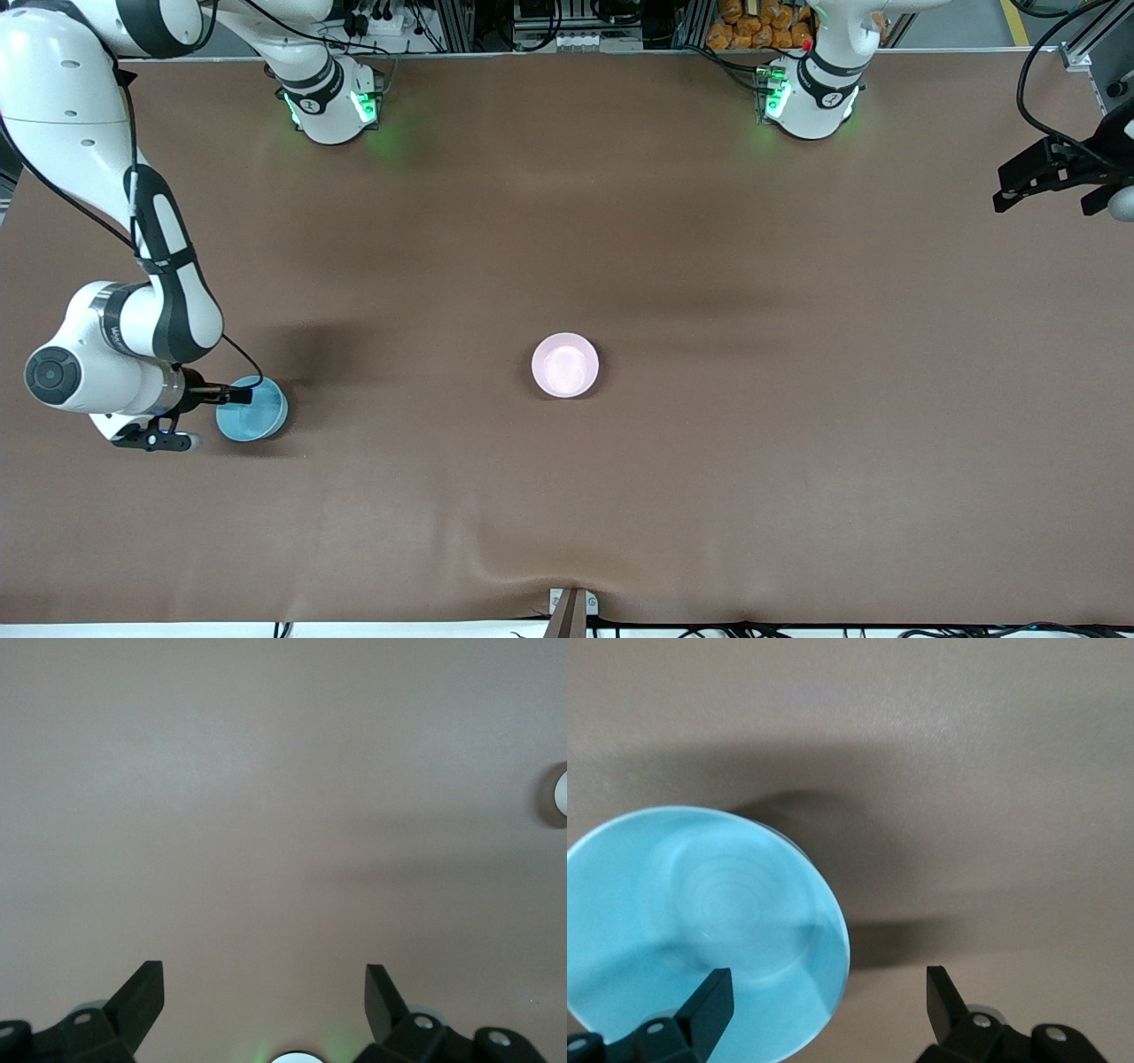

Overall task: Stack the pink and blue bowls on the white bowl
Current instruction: 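Lower the right gripper onto the blue bowl rim and grasp it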

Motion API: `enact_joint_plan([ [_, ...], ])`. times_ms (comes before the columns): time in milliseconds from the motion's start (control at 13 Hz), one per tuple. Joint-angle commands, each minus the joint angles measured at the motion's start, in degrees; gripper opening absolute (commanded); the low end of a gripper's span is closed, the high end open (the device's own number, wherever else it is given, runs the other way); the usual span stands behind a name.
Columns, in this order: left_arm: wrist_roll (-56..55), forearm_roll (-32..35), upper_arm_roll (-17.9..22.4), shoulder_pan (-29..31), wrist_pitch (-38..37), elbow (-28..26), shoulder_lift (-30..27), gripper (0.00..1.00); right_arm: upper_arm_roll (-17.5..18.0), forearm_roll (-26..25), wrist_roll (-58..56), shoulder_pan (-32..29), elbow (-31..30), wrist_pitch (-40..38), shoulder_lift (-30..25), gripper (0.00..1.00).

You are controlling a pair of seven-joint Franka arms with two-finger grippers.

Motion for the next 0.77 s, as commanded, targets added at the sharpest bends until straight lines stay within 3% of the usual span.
enact_joint_plan([
  [0,1.17,-0.11,0.33,-0.22,0.63,-0.31,-0.13,1.00,0.47,-0.88,-0.67,-0.69,-0.88,0.79,-0.54,0.00],
  [692,-0.06,-0.29,-0.02,-0.66,0.46,-0.40,0.66,1.00,0.47,-0.88,-0.76,-0.69,-0.88,0.44,-0.62,0.00],
])
